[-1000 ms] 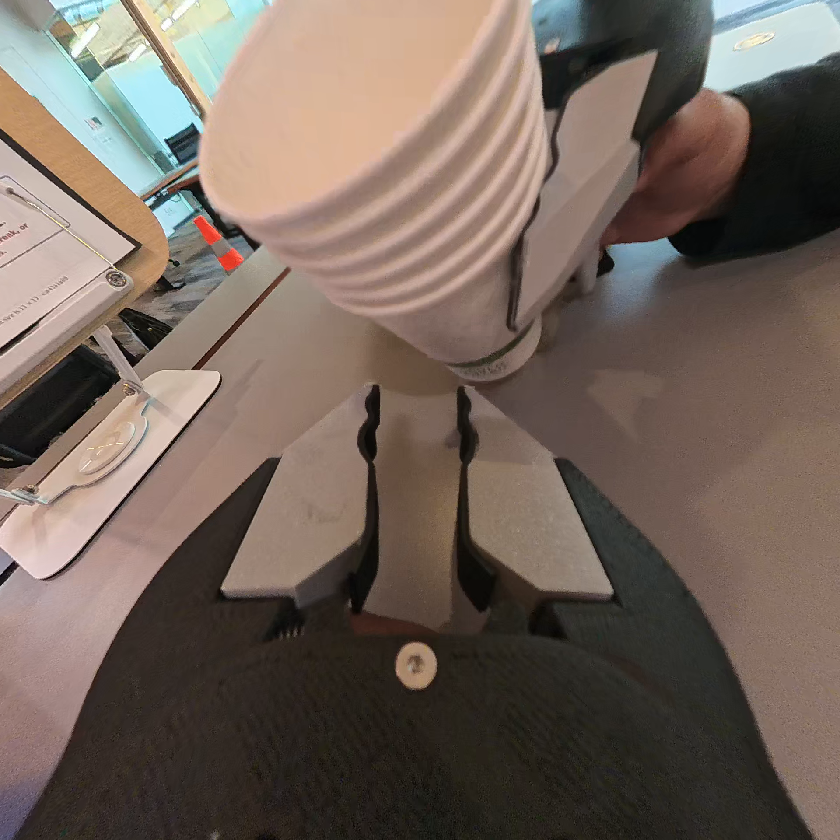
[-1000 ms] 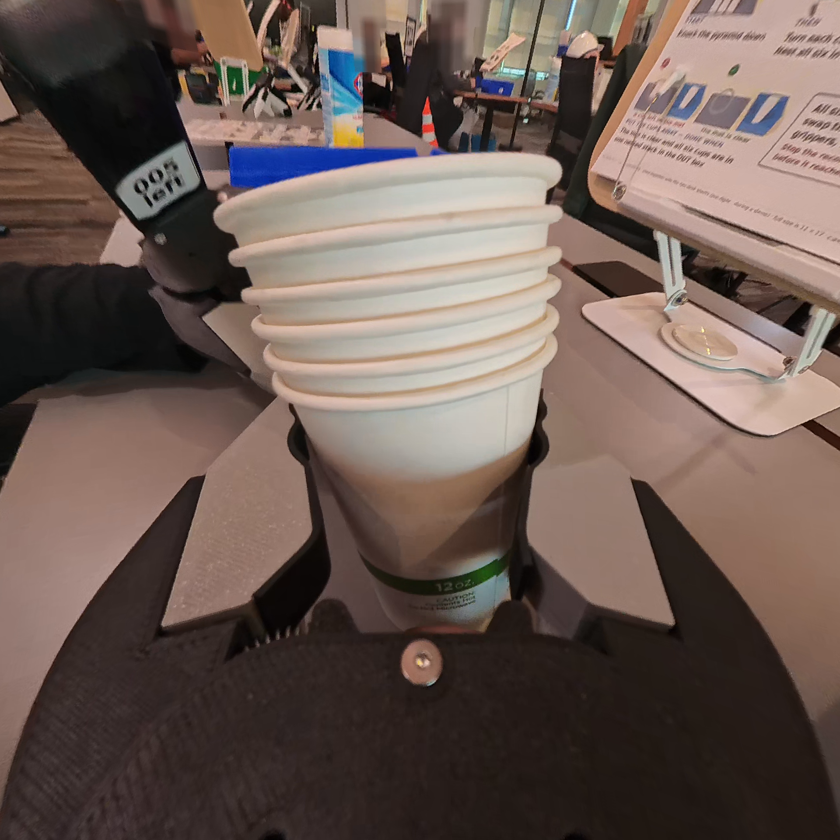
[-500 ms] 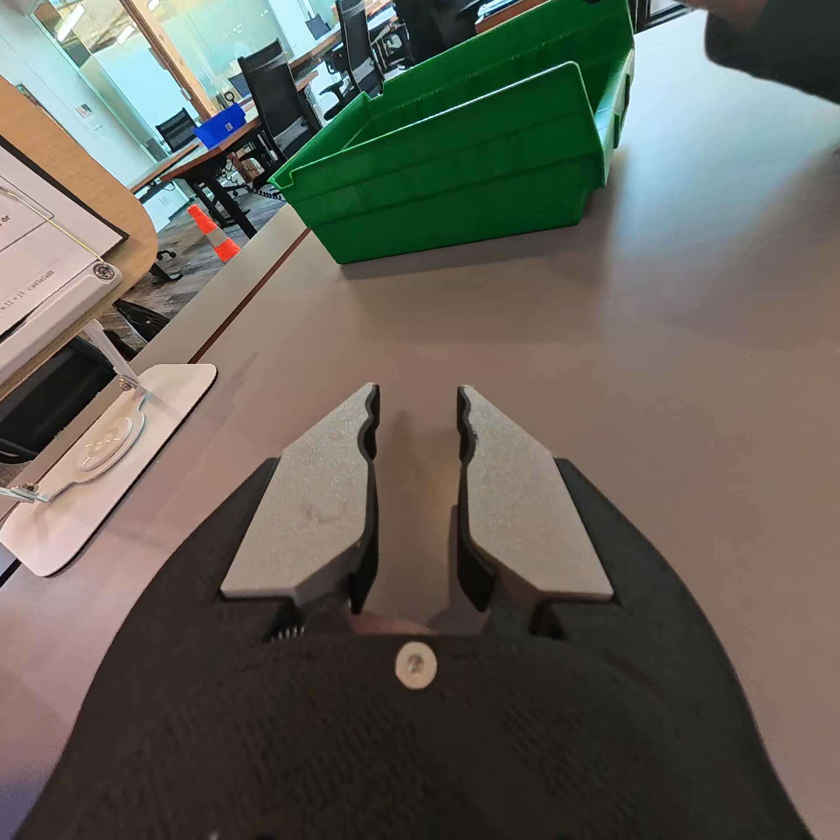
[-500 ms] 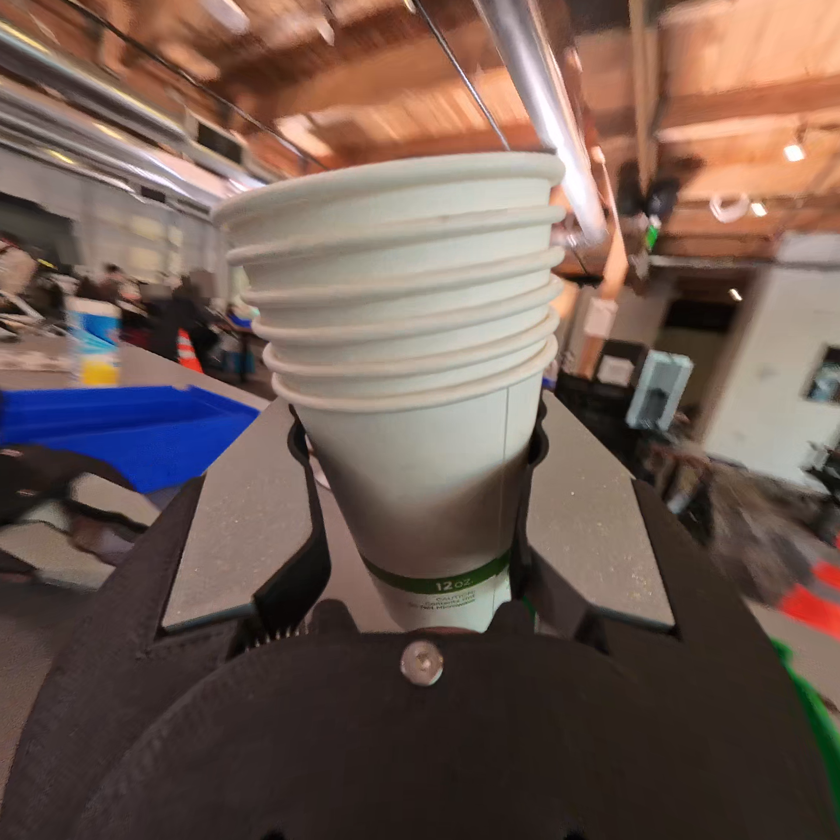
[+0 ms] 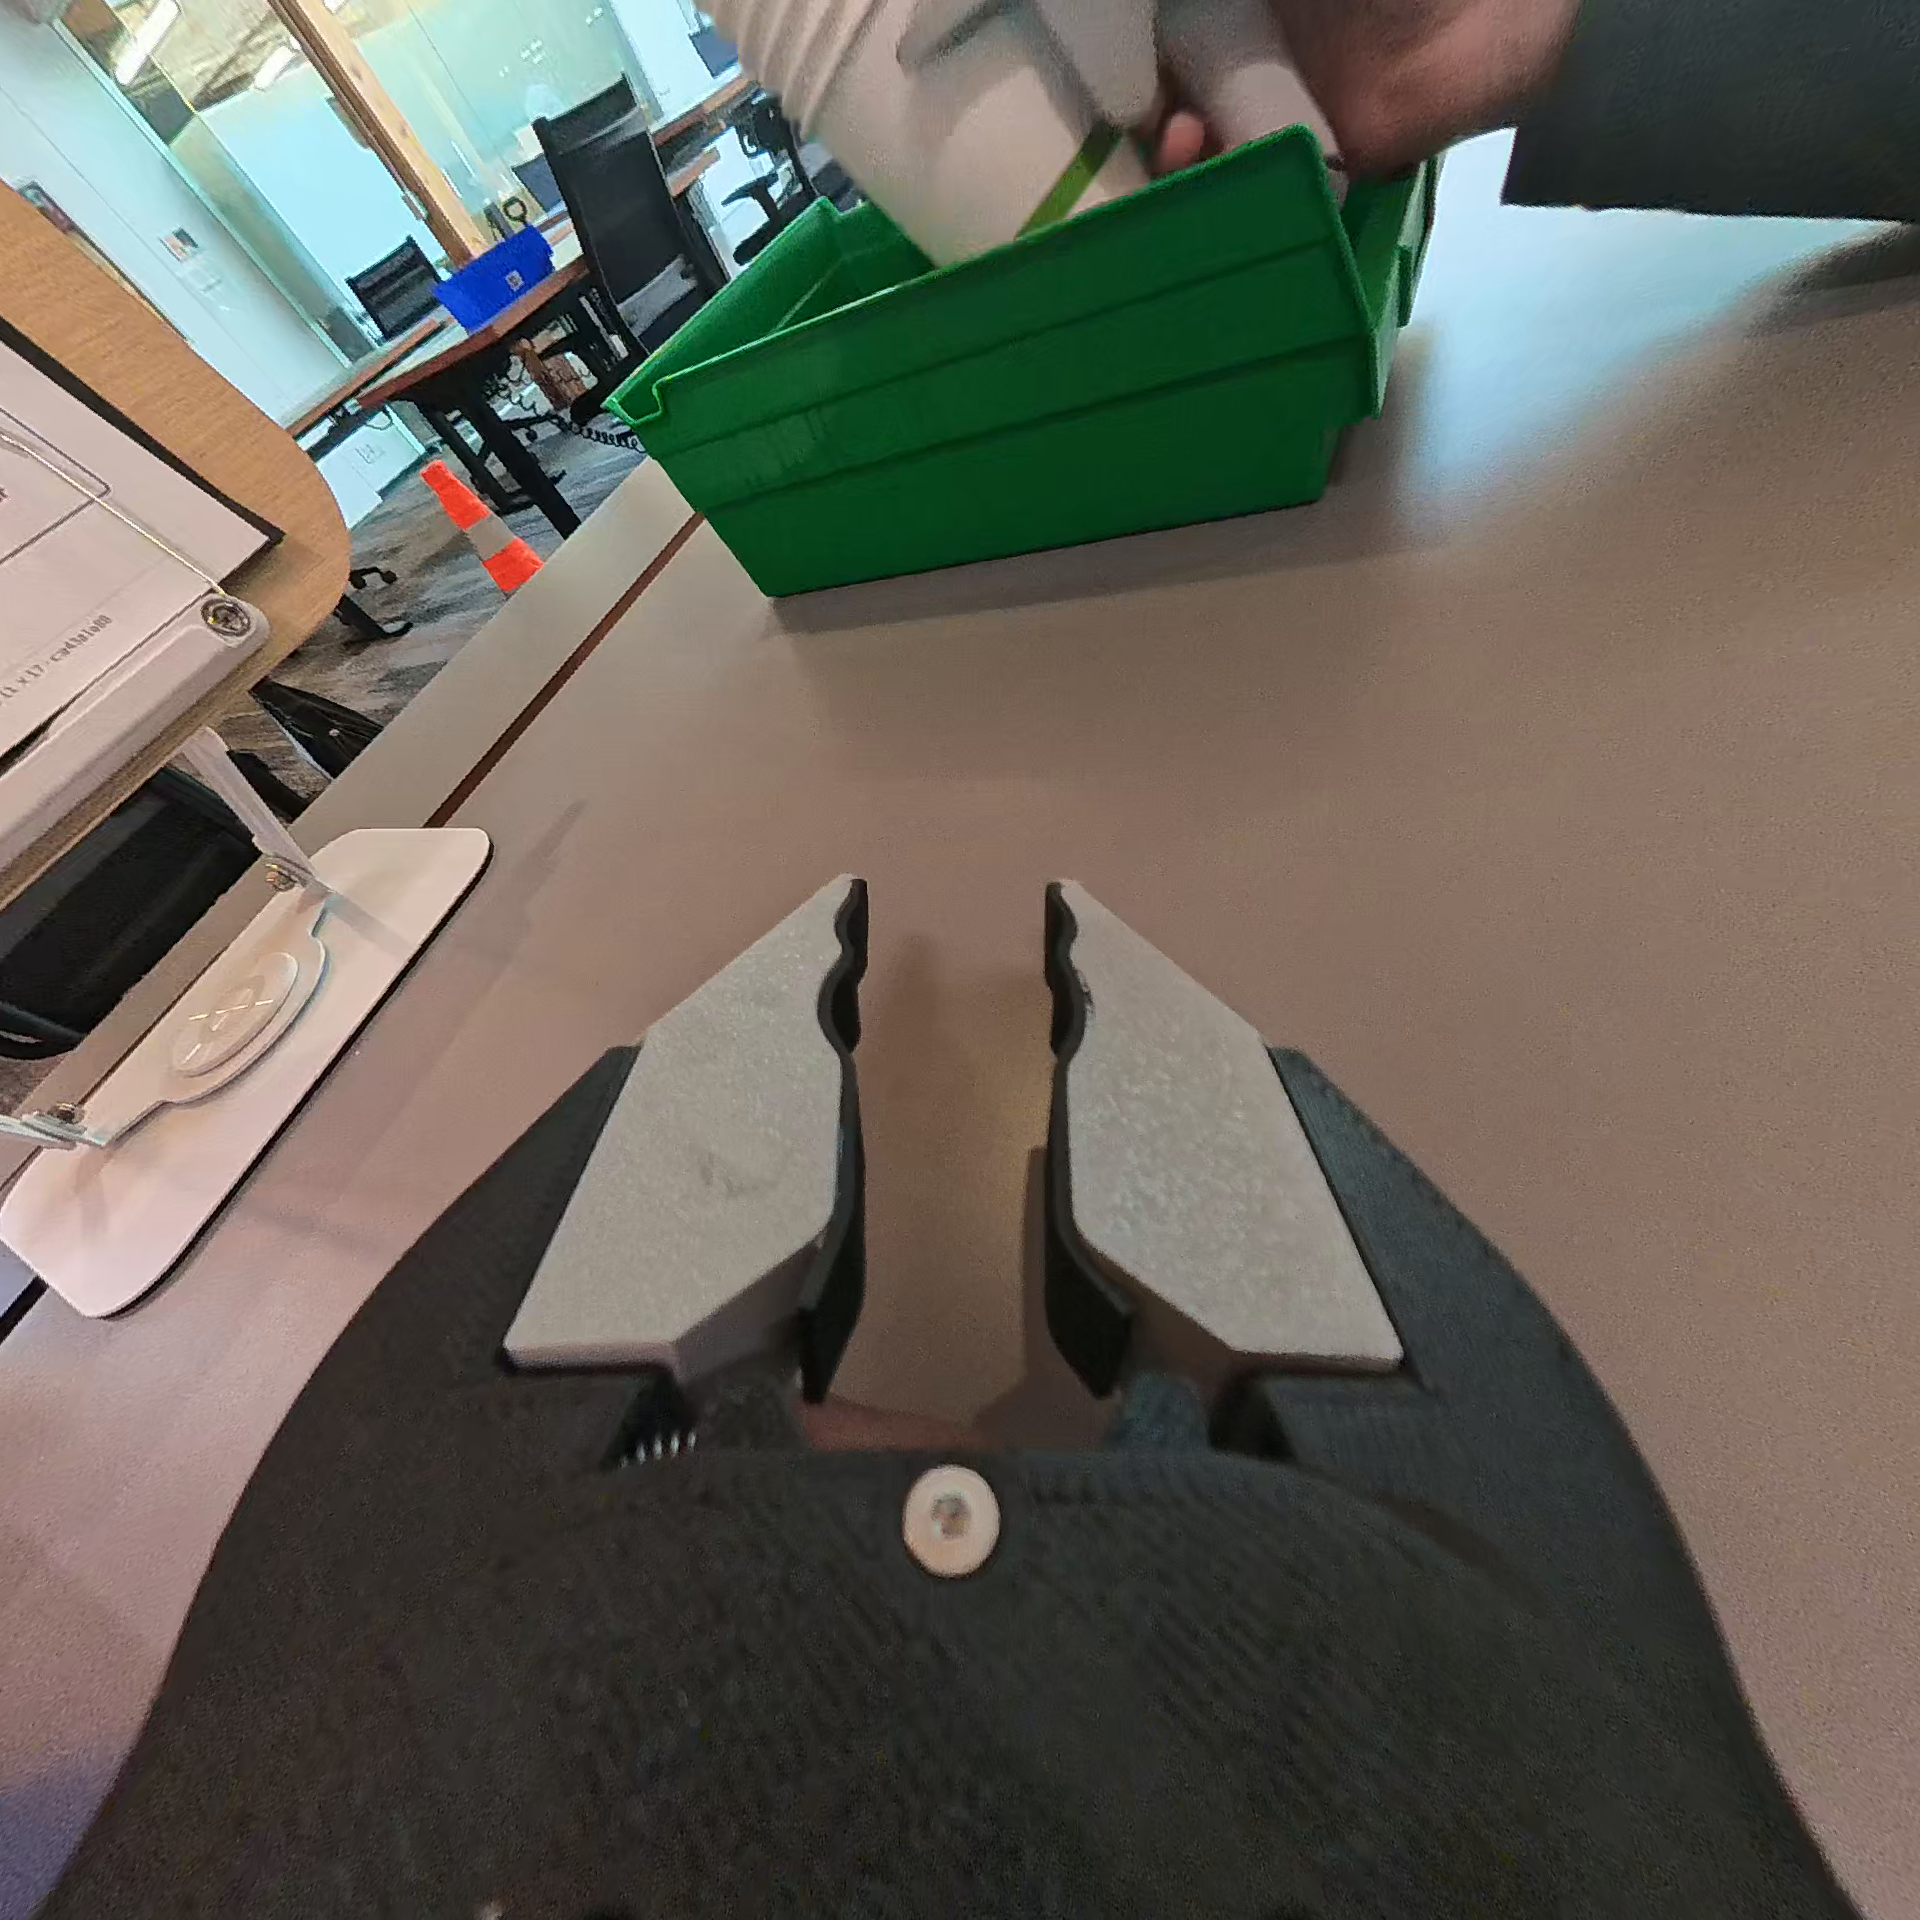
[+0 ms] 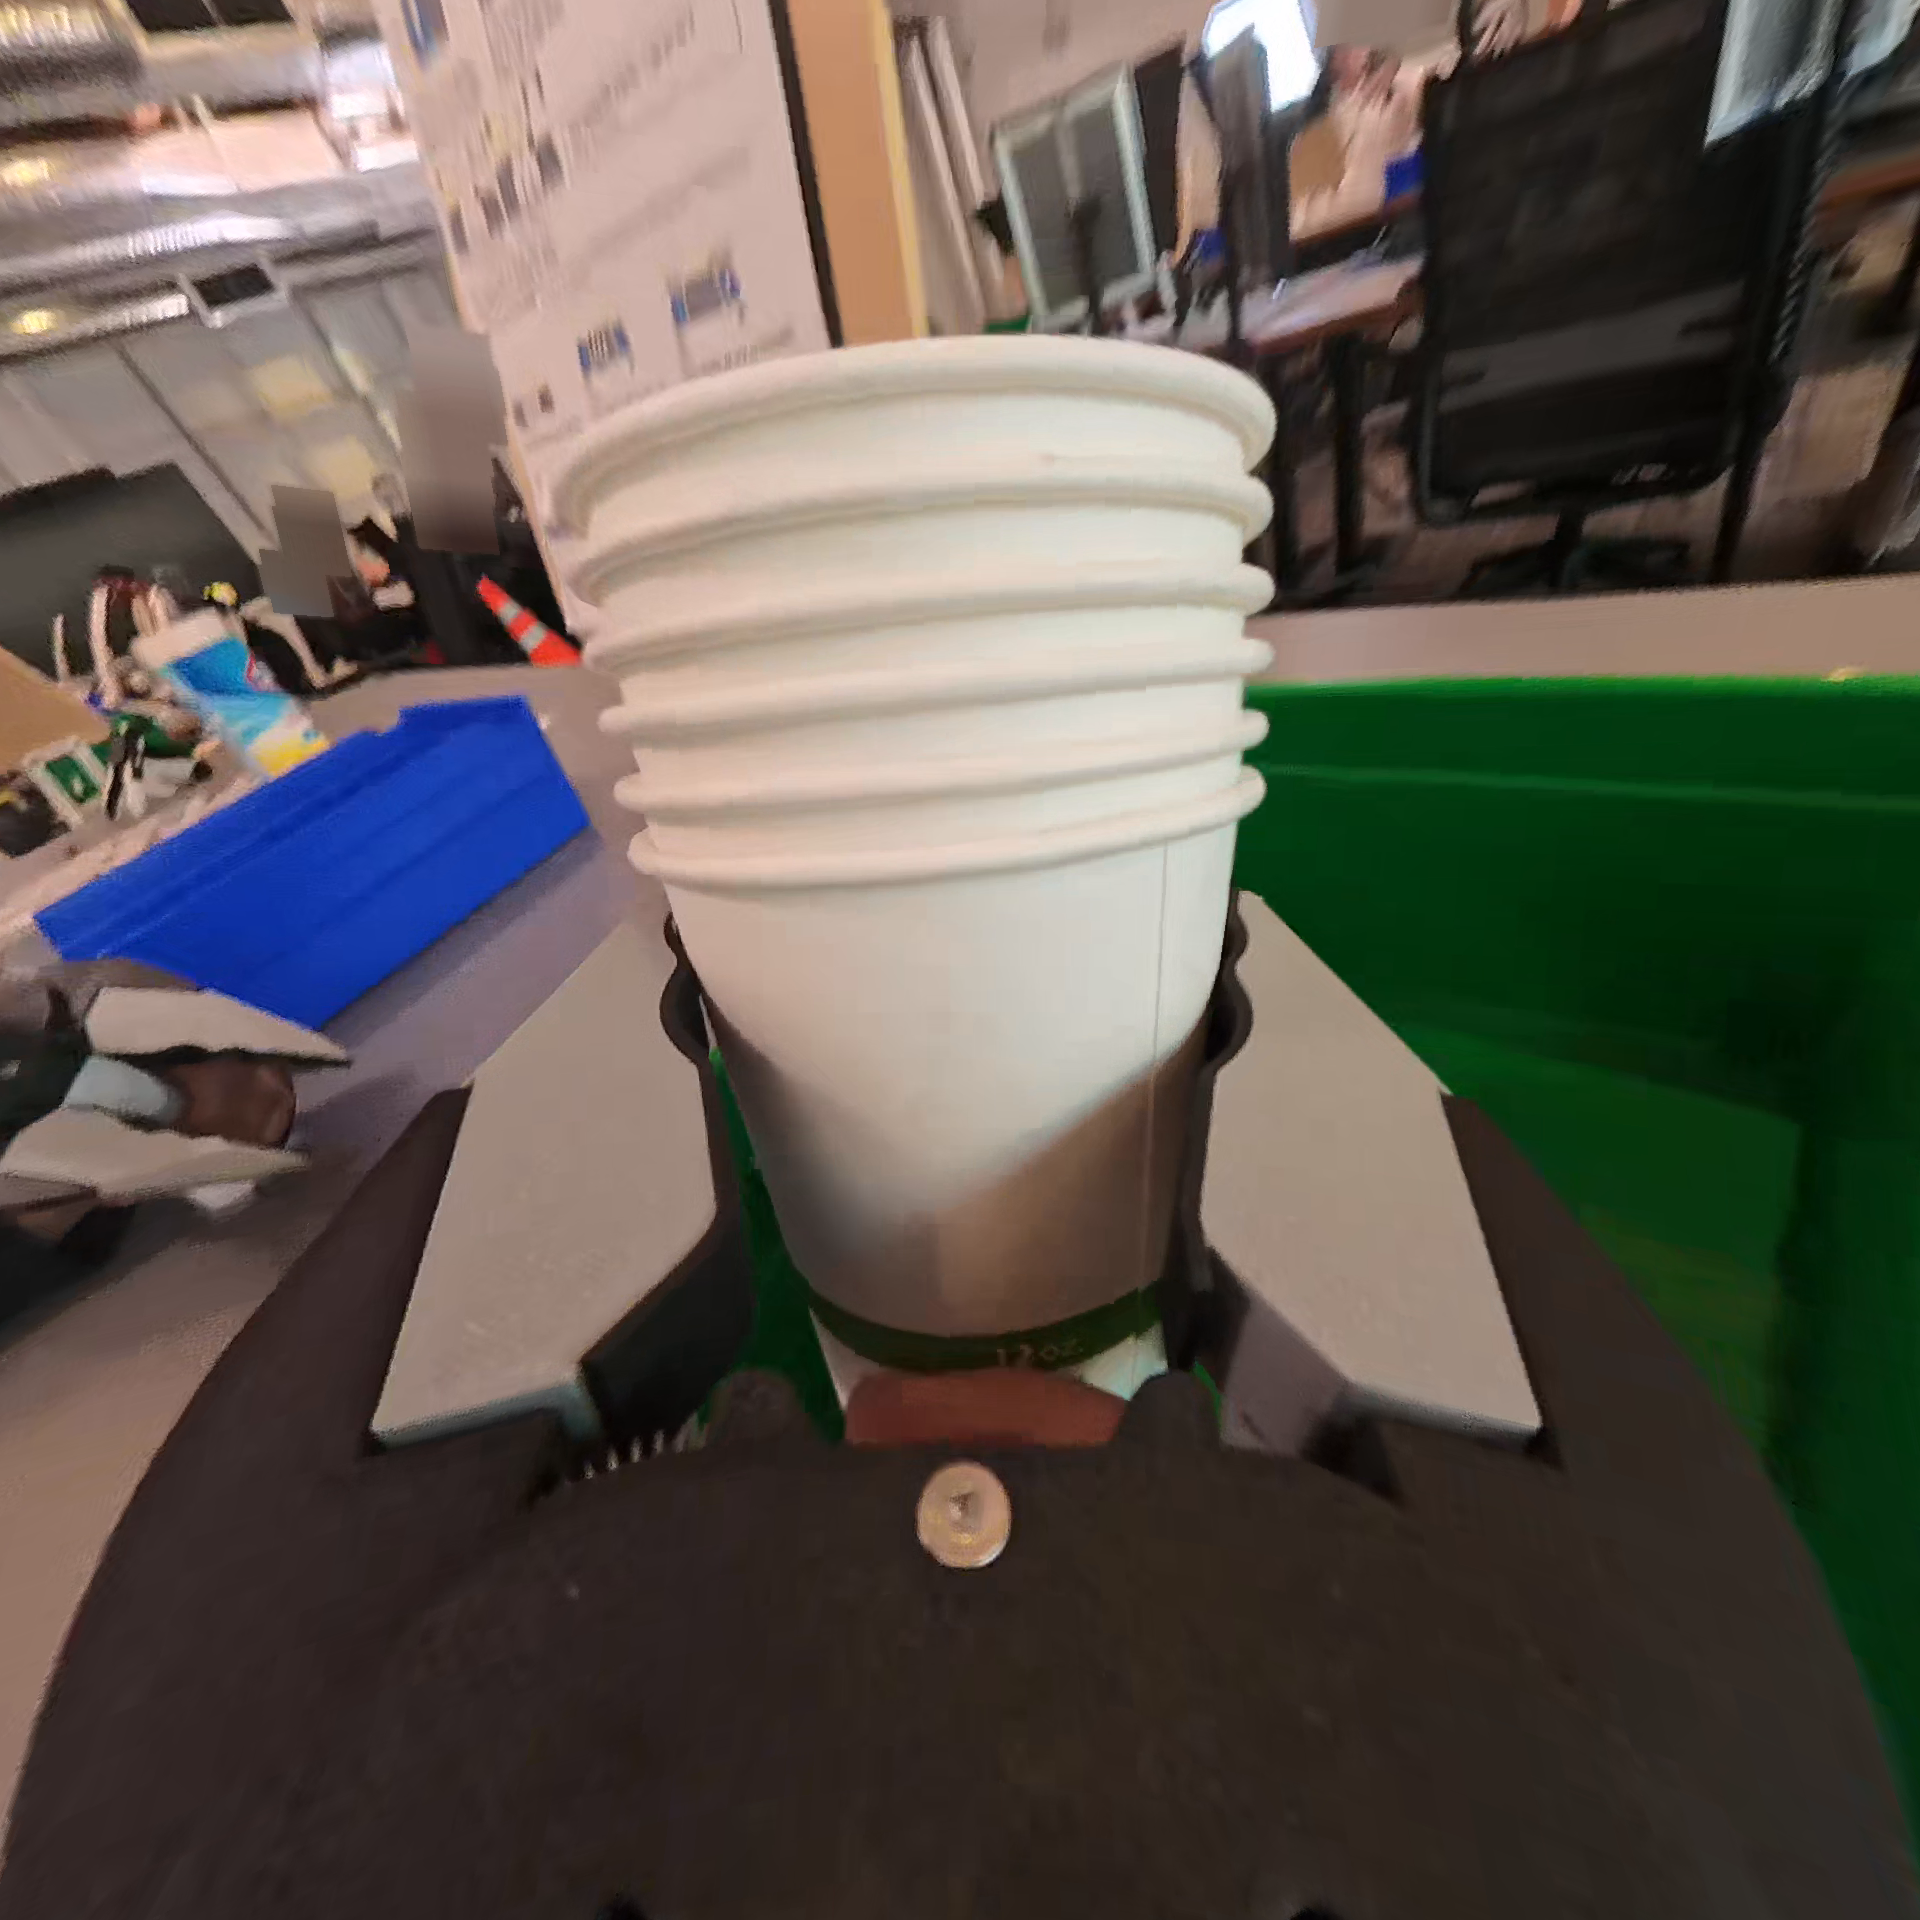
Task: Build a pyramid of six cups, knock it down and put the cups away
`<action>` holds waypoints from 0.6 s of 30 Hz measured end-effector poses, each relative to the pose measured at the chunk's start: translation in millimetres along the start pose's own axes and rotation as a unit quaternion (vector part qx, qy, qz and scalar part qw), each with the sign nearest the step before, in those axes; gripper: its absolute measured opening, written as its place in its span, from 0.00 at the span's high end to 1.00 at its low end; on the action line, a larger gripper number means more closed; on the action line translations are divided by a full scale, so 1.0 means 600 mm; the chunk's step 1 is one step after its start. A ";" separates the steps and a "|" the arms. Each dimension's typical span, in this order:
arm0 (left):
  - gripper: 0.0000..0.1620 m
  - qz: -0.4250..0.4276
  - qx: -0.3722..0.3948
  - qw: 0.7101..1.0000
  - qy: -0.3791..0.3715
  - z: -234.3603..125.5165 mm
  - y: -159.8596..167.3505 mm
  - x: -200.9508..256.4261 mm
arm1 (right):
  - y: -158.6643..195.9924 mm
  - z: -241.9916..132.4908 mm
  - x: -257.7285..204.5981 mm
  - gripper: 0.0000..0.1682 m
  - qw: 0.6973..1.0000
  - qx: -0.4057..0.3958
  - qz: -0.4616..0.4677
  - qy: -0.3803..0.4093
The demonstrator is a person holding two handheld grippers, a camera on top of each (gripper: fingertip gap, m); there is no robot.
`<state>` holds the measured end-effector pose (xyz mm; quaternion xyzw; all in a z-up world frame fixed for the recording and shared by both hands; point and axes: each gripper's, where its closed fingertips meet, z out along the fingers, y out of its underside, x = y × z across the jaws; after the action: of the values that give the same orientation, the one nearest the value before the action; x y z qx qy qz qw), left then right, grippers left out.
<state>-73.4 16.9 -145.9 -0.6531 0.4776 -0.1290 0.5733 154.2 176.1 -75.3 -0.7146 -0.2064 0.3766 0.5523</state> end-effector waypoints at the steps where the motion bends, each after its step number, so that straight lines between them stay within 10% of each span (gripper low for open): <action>1: 0.80 0.001 -0.001 1.000 0.001 0.000 0.000 0.001 | 0.016 0.009 -0.005 0.42 1.000 -0.023 0.001 -0.010; 18: 0.80 0.000 -0.002 1.000 0.004 -0.001 0.001 0.002 | 0.076 0.019 -0.034 0.41 0.986 -0.134 -0.089 -0.039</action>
<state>-73.2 15.6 -146.9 -0.6540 0.4802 -0.1306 0.5698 126.8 155.0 -113.2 -0.7460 -0.3391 0.3223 0.4740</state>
